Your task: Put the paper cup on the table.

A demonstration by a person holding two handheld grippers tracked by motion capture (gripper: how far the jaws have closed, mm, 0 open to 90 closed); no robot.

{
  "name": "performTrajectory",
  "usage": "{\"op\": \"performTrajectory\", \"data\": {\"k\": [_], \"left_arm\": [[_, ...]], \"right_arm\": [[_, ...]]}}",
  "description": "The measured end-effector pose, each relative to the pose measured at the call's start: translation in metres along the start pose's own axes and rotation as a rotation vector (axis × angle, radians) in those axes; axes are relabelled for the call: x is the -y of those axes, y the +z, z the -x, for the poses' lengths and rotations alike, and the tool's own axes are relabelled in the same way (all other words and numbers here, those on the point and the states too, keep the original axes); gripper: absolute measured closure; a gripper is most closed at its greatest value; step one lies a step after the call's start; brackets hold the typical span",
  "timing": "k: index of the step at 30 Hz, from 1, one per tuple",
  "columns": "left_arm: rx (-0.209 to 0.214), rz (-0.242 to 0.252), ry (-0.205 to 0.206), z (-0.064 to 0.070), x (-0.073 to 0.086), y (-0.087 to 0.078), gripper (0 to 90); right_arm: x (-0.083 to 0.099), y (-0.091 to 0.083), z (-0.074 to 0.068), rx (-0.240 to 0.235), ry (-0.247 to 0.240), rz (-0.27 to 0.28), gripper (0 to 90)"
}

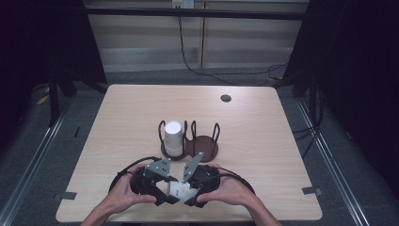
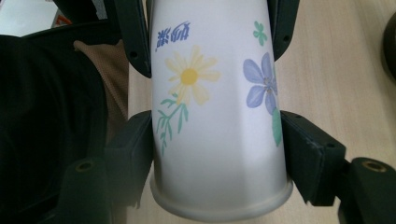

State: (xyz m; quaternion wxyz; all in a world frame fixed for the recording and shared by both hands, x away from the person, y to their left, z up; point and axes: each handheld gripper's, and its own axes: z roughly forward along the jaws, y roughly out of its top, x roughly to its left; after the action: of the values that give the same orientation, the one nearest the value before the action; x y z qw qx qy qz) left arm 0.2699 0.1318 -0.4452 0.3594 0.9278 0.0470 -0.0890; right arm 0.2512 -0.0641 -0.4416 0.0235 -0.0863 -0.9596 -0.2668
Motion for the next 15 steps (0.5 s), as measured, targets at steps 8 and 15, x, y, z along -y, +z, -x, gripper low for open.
{"op": "performTrajectory", "data": {"k": [8, 15], "left_arm": [[0.000, 0.004, -0.005, 0.0005, 0.0001, -0.0002, 36.6], [-0.024, 0.043, -0.020, -0.0010, 0.0000, -0.0075, 36.6]], "right_arm": [[0.0022, 0.0031, 0.0018, -0.014, 0.008, 0.020, 27.8], [0.0058, -0.0030, 0.0037, 0.006, 0.030, 0.118, 15.5]]}}
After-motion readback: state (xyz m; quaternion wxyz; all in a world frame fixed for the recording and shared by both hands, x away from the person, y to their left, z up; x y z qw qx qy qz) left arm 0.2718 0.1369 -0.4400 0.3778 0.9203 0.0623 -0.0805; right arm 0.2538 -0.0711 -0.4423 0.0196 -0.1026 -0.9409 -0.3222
